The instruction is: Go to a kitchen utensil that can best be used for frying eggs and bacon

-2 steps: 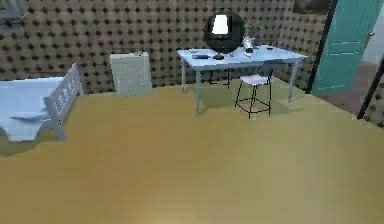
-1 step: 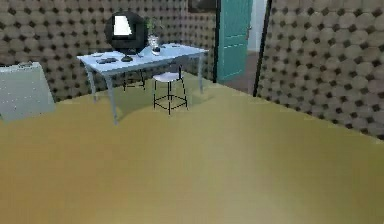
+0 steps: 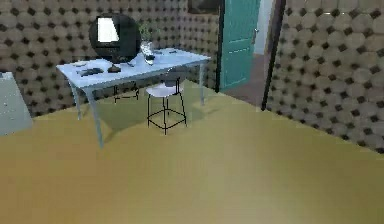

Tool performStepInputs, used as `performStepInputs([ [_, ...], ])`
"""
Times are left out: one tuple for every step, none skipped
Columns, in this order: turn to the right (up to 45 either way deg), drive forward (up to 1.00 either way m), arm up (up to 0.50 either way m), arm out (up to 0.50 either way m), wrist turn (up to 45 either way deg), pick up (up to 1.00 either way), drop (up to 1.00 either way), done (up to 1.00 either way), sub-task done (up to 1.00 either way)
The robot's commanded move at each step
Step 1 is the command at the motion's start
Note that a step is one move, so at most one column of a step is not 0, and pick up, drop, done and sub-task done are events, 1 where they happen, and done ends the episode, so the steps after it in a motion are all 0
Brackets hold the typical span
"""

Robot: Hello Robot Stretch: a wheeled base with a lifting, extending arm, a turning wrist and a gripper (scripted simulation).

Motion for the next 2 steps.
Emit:
performStepInputs([
  [45.0,0.00,0.00,0.00,0.0,0.00,0.00,0.00,0.00],
  [3.0,0.00,0.00,0.00,0.0,0.00,0.00,0.00,0.00],
])
